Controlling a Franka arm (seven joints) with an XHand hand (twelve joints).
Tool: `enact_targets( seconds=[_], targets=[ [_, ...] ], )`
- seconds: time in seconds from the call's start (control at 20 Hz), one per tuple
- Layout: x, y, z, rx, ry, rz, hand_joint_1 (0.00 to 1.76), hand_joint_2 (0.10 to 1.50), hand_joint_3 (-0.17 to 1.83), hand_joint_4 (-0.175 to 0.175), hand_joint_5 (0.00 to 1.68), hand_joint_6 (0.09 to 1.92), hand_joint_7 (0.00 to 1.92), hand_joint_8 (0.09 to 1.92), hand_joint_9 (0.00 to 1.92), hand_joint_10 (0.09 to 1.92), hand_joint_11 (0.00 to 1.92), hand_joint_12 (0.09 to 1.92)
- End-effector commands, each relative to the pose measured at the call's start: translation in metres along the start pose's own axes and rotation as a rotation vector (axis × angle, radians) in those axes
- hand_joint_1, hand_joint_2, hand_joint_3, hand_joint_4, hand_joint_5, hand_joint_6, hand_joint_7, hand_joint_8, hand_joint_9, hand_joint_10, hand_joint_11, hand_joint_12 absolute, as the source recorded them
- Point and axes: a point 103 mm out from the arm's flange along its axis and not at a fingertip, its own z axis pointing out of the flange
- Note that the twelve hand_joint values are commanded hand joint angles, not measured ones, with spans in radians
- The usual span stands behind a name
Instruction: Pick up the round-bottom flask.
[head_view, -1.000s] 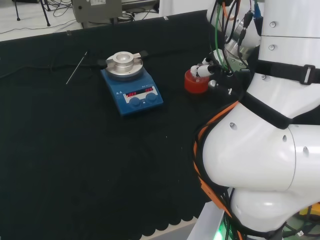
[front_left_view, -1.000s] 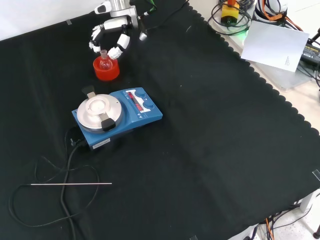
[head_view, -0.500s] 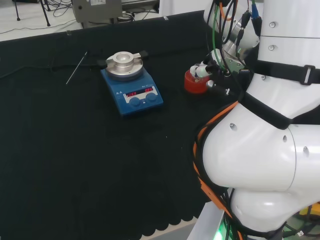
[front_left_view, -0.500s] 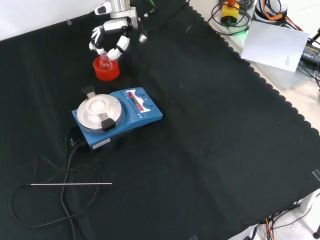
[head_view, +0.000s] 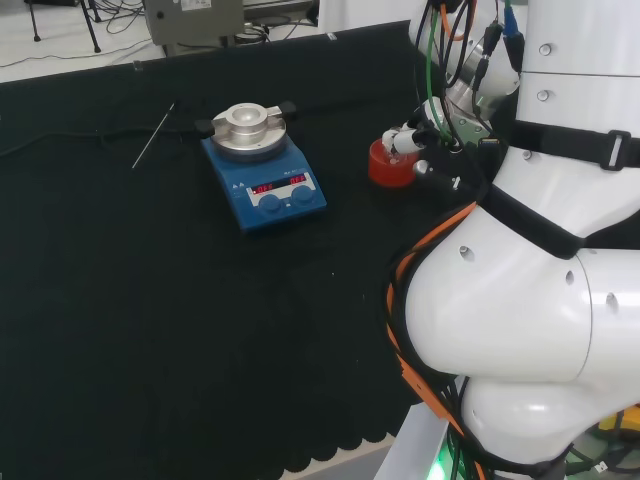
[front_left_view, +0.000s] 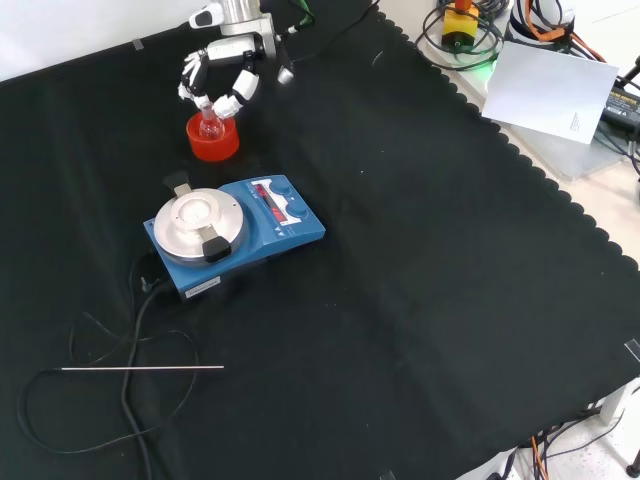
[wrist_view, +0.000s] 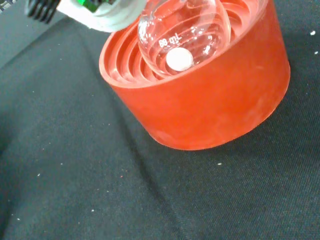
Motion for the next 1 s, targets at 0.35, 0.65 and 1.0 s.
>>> enact_targets(
  seconds=[0.35, 0.65, 1.0],
  targets=[
    [0.0049, 0.0027, 0.0017, 0.002, -0.006, -0.006, 0.86, 0.70, 0.56, -0.063, 0.80, 0.82, 0.49, 0.66, 0.66, 0.62, 0.20, 1.35],
    [0.0059, 0.0027, 0.0026, -0.016, -0.016, -0.006, 0.86, 0.70, 0.57, -0.055, 0.84, 0.82, 0.49, 0.66, 0.66, 0.63, 0.22, 1.35],
    [0.0111, -0.0009, -0.0012, -0.100, -0.059, -0.008, 1.06, 0.84, 0.43, 0.172, 1.11, 0.86, 0.62, 0.61, 0.78, 0.56, 0.39, 1.29]
  ],
)
